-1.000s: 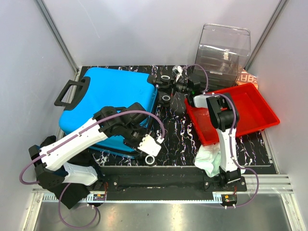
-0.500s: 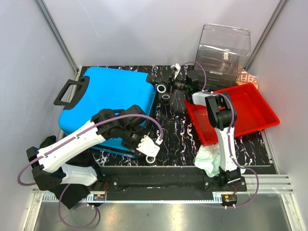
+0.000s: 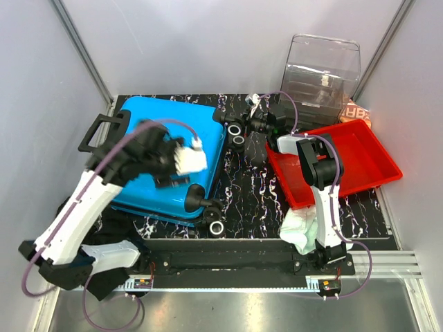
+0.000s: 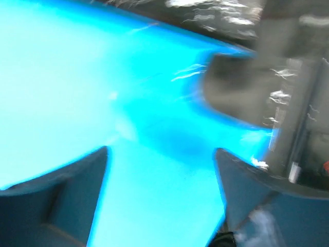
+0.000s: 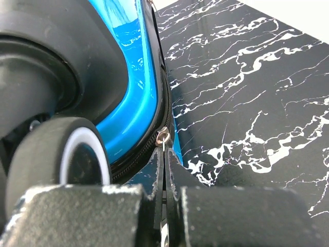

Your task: Open, take out, and arrange the luggage

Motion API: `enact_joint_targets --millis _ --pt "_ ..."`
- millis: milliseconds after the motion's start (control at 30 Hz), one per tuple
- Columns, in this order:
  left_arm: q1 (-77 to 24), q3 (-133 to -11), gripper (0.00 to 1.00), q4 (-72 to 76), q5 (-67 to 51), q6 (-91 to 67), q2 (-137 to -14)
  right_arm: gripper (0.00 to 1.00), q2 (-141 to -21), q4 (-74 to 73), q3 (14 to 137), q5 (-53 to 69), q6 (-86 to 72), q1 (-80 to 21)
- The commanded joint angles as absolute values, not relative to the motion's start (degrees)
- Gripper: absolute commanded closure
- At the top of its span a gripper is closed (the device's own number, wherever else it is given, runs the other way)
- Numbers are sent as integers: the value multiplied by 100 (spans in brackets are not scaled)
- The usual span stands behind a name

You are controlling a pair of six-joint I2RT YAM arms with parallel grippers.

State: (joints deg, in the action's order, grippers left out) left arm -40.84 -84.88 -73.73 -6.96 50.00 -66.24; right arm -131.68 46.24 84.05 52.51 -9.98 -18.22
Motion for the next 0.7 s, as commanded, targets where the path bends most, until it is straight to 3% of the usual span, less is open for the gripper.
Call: enact_joint_targets --millis 0,33,100,133,367,567,667 --pt "-2685 -9350 38 -6979 -240 3992 -6583 100 -12647 5063 8376 5010 -800 -2004" --pt "-2489 -9369 57 -6987 -116 3755 -6566 100 -12656 5062 8419 4966 -791 -2013" --pt "-1769 -9317 74 -6979 156 3569 -6434 100 -12691 5036 8464 4913 -844 -2021" --pt "-1497 -9264 87 -6979 219 3455 -6381 100 -12700 5001 8516 4870 -852 -2030" --pt "1436 -7791 95 -6715 273 4121 -5364 100 -12762 5220 8569 4816 -984 -2021" --pt "2574 -6174 98 -6715 54 5088 -4756 100 -12841 5326 8657 4799 -1081 -2048" --pt "2575 -5435 97 -6513 -182 5142 -4772 100 -12841 5274 8675 4790 -1037 -2065"
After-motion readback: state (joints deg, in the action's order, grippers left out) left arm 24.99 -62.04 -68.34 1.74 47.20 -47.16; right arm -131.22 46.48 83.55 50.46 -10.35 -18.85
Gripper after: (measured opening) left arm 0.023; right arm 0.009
